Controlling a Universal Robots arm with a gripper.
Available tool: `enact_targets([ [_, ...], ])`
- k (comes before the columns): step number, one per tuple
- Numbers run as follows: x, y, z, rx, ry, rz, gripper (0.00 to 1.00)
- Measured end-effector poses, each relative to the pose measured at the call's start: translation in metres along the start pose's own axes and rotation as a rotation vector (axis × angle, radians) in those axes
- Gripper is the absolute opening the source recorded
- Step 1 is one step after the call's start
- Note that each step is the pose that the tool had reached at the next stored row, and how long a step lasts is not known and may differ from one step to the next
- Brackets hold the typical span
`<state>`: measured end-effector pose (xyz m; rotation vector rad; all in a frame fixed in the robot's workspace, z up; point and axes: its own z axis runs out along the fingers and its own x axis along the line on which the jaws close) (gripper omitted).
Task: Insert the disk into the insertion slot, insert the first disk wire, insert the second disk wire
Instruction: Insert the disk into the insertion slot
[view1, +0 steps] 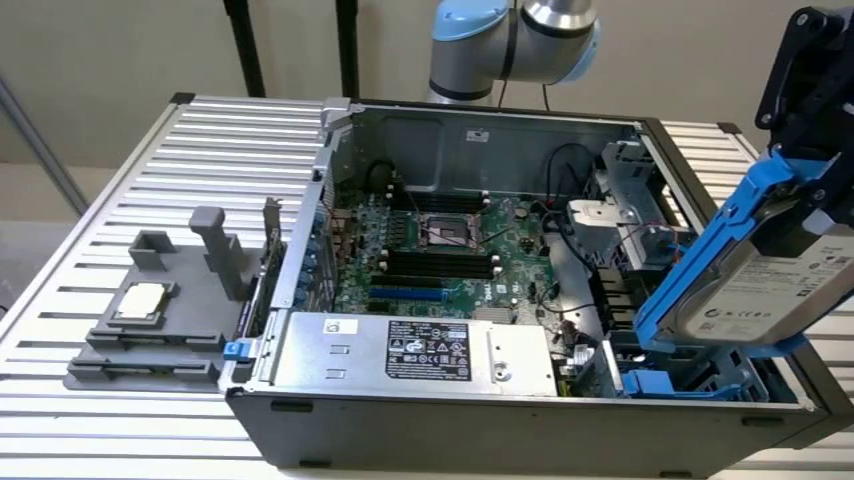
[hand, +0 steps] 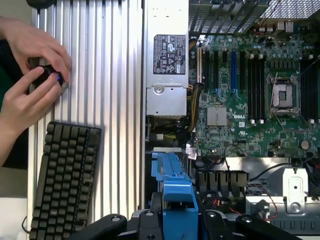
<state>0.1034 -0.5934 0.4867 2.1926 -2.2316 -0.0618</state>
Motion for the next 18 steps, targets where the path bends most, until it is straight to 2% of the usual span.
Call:
enact_targets([
  [1, 0.0, 0.0, 0.0008, -0.0001, -0.0082, 0.0, 0.32],
  [3, 0.0, -0.0002, 0.0033, -0.0003, -0.0177, -0.001, 0.32],
  [8, 0.0, -0.0006, 0.0119, 0.0025, -0.023, -0.001, 0.32],
  [14, 0.001, -0.0009, 0.0189, 0.0174, -0.0344, -0.004, 0.32],
  [18, 0.003, -0.0009, 0.0221, 0.0177, -0.0363, -0.005, 0.32],
])
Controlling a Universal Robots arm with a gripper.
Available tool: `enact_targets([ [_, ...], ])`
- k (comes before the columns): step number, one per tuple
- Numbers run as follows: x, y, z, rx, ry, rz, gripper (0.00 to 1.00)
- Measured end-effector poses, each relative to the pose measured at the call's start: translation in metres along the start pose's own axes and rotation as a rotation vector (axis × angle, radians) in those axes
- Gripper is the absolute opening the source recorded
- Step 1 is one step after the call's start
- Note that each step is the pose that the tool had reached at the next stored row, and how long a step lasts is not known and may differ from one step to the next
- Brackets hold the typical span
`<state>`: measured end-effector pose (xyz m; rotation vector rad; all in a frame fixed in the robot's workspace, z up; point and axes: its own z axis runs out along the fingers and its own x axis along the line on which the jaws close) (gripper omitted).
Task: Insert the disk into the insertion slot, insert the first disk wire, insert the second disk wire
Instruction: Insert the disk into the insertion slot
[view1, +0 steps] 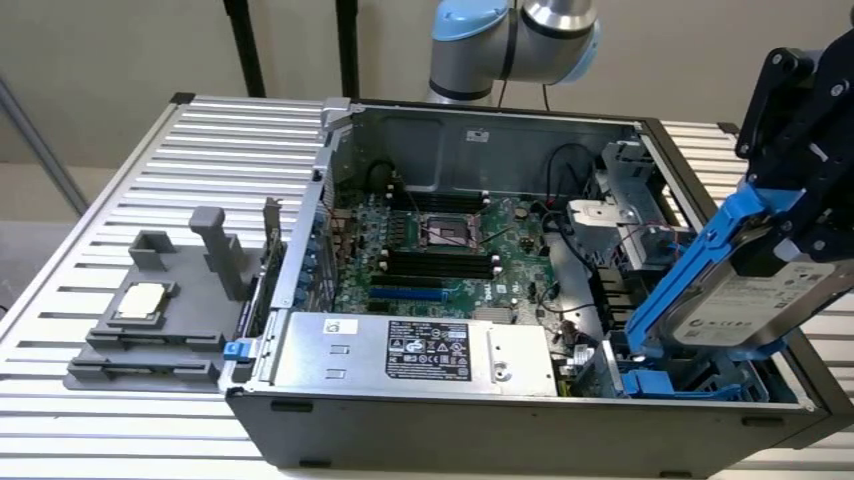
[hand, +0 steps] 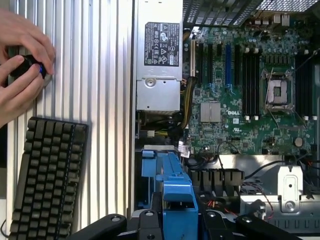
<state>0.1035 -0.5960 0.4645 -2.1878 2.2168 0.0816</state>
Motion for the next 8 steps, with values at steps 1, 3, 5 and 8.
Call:
enact_targets([
  [1, 0.0004, 0.0, 0.0009, 0.0, 0.0001, -0.001, 0.32],
  [3, 0.0011, -0.0001, 0.0035, -0.0001, 0.0002, -0.002, 0.32],
  [5, 0.0019, -0.0002, 0.006, -0.0003, 0.0004, -0.004, 0.32],
  [8, 0.0034, -0.0002, 0.009, -0.0004, 0.0003, -0.007, 0.32],
])
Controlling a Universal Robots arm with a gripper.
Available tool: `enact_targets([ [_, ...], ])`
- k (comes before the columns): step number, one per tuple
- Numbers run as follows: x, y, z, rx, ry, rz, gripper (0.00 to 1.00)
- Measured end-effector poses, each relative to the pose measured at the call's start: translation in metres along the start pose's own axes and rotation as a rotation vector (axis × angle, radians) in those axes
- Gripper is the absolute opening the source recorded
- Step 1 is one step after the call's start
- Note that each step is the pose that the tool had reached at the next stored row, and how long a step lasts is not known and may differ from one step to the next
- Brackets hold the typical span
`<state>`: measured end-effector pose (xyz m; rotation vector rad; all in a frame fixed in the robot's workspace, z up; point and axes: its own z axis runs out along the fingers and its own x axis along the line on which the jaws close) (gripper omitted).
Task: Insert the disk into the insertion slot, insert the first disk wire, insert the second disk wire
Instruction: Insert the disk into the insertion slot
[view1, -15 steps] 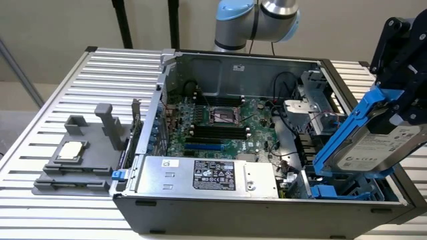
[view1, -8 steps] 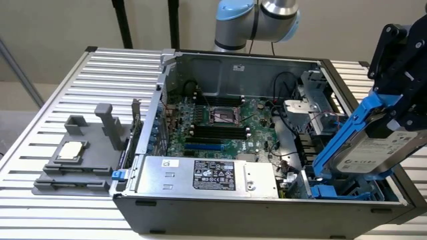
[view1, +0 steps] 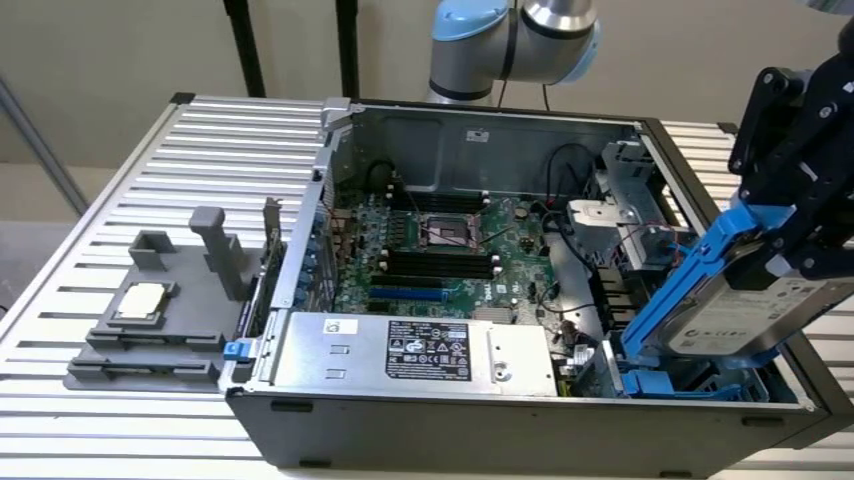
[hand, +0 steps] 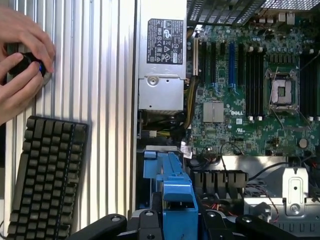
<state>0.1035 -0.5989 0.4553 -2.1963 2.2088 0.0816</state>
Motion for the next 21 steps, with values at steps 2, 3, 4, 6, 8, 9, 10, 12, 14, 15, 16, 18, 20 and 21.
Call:
enact_targets([
  [2, 0.001, 0.0, 0.0018, -0.0001, 0.0, -0.002, 0.32],
  [3, 0.001, 0.0, 0.0028, -0.0002, 0.0002, -0.003, 0.32],
  [4, 0.001, -0.0001, 0.0037, -0.0002, 0.0002, -0.004, 0.32],
  [6, 0.001, -0.0001, 0.0054, -0.0003, 0.0001, -0.006, 0.32],
  [8, 0.001, -0.0001, 0.0066, -0.0005, -0.0001, -0.008, 0.32],
  [9, 0.001, -0.0002, 0.0069, -0.0005, -0.0001, -0.009, 0.32],
  [10, 0.001, -0.0003, 0.0073, -0.0005, -0.0002, -0.01, 0.32],
  [12, 0.001, -0.0003, 0.008, -0.0007, -0.0004, -0.012, 0.32],
  [14, 0.001, -0.0004, 0.0087, -0.0008, -0.0007, -0.015, 0.32],
  [15, 0.001, -0.0005, 0.0092, -0.0009, -0.001, -0.016, 0.32],
  [16, 0.001, -0.0006, 0.0095, -0.0009, -0.0012, -0.018, 0.32],
  [18, 0.001, -0.0008, 0.0102, -0.0011, -0.0015, -0.021, 0.32],
  [20, 0.0, -0.0015, 0.0108, -0.0013, -0.0017, -0.023, 0.32],
  [21, 0.0, -0.0018, 0.0111, -0.0013, -0.0018, -0.024, 0.32],
])
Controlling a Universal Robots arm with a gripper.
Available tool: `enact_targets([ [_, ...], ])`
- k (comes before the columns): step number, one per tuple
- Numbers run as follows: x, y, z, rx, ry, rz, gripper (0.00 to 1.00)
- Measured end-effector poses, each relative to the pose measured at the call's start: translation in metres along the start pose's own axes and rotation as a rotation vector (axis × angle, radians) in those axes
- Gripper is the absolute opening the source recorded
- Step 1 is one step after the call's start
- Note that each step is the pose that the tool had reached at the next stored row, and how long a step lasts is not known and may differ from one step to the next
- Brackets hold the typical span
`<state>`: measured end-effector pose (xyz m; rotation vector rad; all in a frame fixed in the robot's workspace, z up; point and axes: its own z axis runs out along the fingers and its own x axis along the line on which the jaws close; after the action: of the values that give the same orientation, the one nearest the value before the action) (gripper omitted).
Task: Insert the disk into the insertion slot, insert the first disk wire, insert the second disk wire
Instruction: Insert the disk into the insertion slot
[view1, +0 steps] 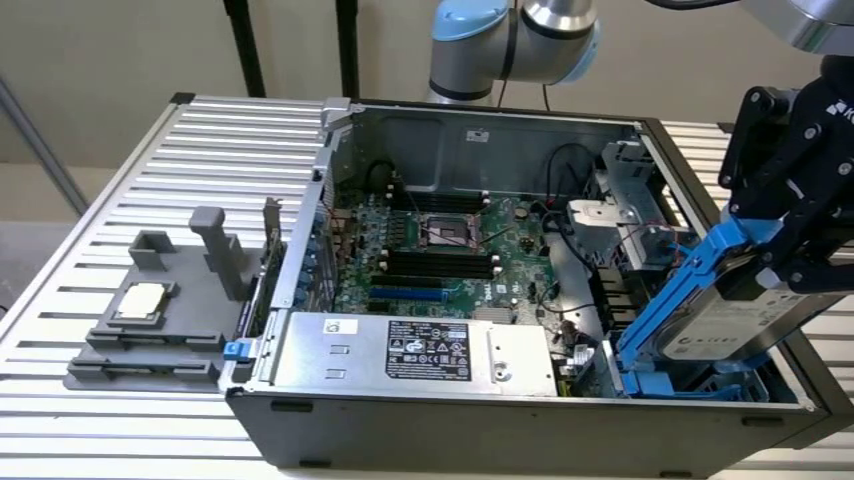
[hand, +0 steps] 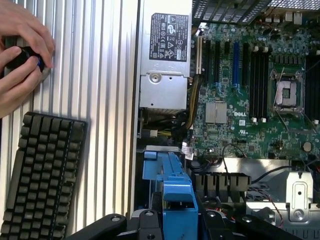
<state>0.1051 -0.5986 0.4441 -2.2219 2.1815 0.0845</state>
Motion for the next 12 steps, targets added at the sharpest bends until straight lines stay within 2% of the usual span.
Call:
enact_targets([
  [6, 0.0, -0.0006, 0.0032, -0.0003, -0.002, -0.006, 0.32],
  [12, 0.0001, -0.0014, 0.0059, -0.0005, -0.0097, -0.012, 0.32],
])
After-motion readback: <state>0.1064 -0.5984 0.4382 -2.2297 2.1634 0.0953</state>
